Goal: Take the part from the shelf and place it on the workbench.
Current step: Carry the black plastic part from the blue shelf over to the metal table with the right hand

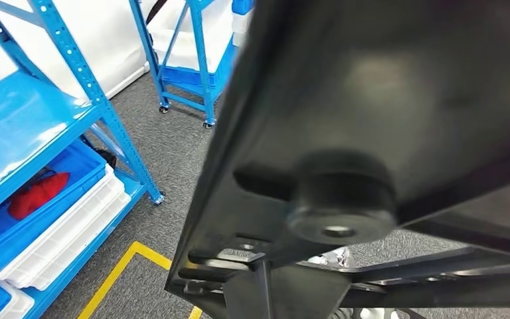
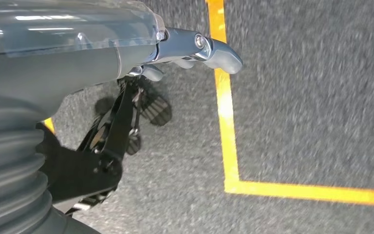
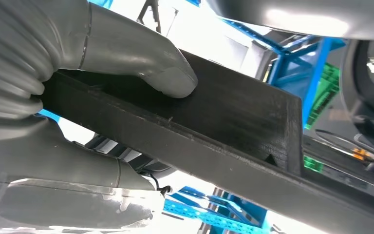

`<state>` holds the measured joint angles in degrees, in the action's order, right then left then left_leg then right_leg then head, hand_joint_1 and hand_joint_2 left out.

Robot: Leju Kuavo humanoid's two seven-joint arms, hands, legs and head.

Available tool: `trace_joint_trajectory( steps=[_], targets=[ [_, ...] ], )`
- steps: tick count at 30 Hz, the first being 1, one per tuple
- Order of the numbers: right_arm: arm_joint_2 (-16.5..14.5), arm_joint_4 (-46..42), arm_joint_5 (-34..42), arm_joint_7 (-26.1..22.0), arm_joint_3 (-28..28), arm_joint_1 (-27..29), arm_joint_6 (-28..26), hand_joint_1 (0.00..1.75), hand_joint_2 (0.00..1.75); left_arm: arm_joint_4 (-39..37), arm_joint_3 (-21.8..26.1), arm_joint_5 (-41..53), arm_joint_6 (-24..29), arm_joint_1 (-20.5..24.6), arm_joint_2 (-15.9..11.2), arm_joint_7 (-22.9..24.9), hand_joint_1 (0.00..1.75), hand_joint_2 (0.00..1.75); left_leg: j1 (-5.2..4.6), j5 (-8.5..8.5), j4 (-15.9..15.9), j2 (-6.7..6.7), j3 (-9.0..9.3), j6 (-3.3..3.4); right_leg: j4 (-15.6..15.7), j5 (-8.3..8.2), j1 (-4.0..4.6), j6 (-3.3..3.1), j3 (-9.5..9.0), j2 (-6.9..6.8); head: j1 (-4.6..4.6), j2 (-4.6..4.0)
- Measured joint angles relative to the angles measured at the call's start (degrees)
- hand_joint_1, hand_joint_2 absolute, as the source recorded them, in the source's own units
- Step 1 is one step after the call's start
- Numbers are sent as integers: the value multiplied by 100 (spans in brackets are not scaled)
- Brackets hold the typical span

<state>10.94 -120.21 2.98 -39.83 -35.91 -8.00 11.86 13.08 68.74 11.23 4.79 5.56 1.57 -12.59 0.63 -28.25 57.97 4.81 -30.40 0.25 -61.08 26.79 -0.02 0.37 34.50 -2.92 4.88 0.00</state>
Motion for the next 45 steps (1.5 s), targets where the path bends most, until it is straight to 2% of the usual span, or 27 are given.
trace_joint_trajectory(
  steps=[2,4,6,8,10,11,12,14,15,17,19,21,23,25,26,28,30,31,32,34,35,37,39,41,42,43,45],
  targets=[
    [2,33,79,-1,0,-63,88,175,175,-1,8,0,35,-1,16,25,0,175,-26,-17,-6,105,16,-53,211,-1,54,-53,-77,-59,0,0],
    [3,62,119,-3,0,-86,140,175,175,-1,13,-1,50,9,26,31,0,175,-20,-45,-4,159,36,-107,245,-35,35,-108,-65,67,0,0],
    [2,84,140,-4,0,-119,164,175,175,-1,19,-1,56,9,34,39,0,175,-2,-253,260,-58,-63,-152,296,-76,-2,-173,-74,181,1,0],
    [-1,117,165,-4,2,-155,176,175,175,-1,33,4,80,-10,38,78,0,175,10,-627,955,-341,-377,-175,307,-95,-14,-209,-71,303,2,0],
    [-4,157,192,-4,12,-172,205,175,175,-1,55,6,119,-31,38,132,0,175,10,-797,1550,-420,-668,-184,293,-98,-12,-216,-63,448,2,0],
    [-5,174,204,-4,25,-183,228,175,175,-1,70,3,135,-37,38,149,0,175,11,-712,1562,-429,-691,-184,279,-97,-13,-215,-62,526,2,0],
    [-5,188,213,-4,41,-200,247,175,175,-1,85,2,147,-40,37,159,0,175,16,-529,1353,-444,-615,-180,263,-93,-16,-209,-62,604,2,0],
    [-5,204,222,-4,86,-244,270,175,175,-1,116,0,159,-42,36,158,0,175,36,-127,613,-613,-311,-166,216,-76,-15,-175,-53,747,1,0],
    [-6,207,223,-3,108,-264,273,175,175,-1,128,3,164,-44,34,145,0,175,47,-22,328,-714,-191,-153,191,-71,-14,-147,-36,814,1,0],
    [-6,209,219,1,147,-283,274,175,175,-1,141,4,167,-40,33,104,0,175,44,0,115,-812,-103,-111,170,-88,-17,-77,9,924,1,0],
    [-5,208,199,6,179,-276,268,175,175,-1,142,2,164,-20,37,68,0,175,39,35,79,-709,-95,-39,172,-108,-38,-6,40,991,1,0],
    [-5,198,148,6,214,-267,251,175,175,-1,142,0,158,-7,42,49,0,175,41,77,27,-582,-86,45,-37,36,-31,47,147,780,0,0],
    [-5,173,37,2,244,-229,207,175,175,-1,142,-1,147,-19,40,28,0,175,23,90,3,-449,-87,93,-657,382,-26,79,438,460,-1,0],
    [-5,113,-129,-3,260,-118,151,175,175,-1,141,0,141,-29,35,17,0,175,-2,84,6,-310,-95,110,-1298,632,-39,99,732,349,-1,0],
    [-5,69,-217,-4,263,-48,123,175,175,-1,140,0,143,-27,34,15,0,175,-11,80,6,-242,-95,112,-1384,619,-41,97,762,330,-1,0],
    [-4,-27,-372,-3,263,68,60,175,175,-1,140,0,146,-16,33,15,0,175,-27,66,6,-115,-83,110,-907,330,-29,60,489,253,-1,0],
    [-3,-104,-496,-1,260,126,-19,175,175,-1,140,0,146,-1,33,15,0,175,-52,44,9,-6,-60,86,-114,69,30,-22,63,-4,-1,0],
    [-3,-137,-550,0,256,145,-54,175,175,-1,140,0,146,4,31,16,0,175,-63,31,10,44,-51,65,124,18,65,-62,-58,-94,-1,0],
    [-3,-164,-593,1,249,165,-80,175,175,-1,140,0,151,8,28,21,0,175,-73,20,9,99,-41,42,230,17,94,-90,-101,-131,-1,0],
    [-1,-217,-634,3,222,215,-98,175,175,-1,144,0,180,29,23,49,0,175,-84,3,-10,216,-13,-11,260,-6,101,-132,-92,2,-1,0],
    [0,-242,-633,4,202,237,-83,175,175,-1,152,0,210,47,17,69,0,175,-77,-29,7,189,-3,-40,294,-28,84,-156,-104,65,-1,0],
    [-3,-286,-606,5,137,249,-8,175,175,-1,197,5,279,66,9,104,0,175,-58,-255,319,-70,-120,-90,360,-72,40,-209,-135,189,1,0],
    [-15,-308,-542,5,40,239,165,175,175,-1,301,7,374,46,5,126,0,175,-33,-634,1078,-362,-464,-119,371,-85,28,-236,-139,325,2,0],
    [-43,-309,-447,6,-70,233,395,175,175,-1,439,2,498,15,4,155,0,175,-27,-768,1618,-426,-732,-140,359,-84,28,-244,-140,488,2,0],
    [-66,-306,-400,8,-109,228,487,175,175,-1,504,1,557,5,5,175,0,175,-21,-662,1573,-435,-727,-146,348,-81,25,-239,-144,571,2,0],
    [-95,-301,-355,11,-133,219,562,175,175,-1,567,0,613,1,8,197,0,175,-7,-455,1296,-467,-616,-151,328,-73,18,-228,-149,654,2,0],
    [-158,-280,-290,17,-144,195,668,175,175,-1,680,0,698,-1,20,234,0,175,36,-75,517,-700,-293,-159,254,-40,9,-178,-131,801,2,0]
  ],
)
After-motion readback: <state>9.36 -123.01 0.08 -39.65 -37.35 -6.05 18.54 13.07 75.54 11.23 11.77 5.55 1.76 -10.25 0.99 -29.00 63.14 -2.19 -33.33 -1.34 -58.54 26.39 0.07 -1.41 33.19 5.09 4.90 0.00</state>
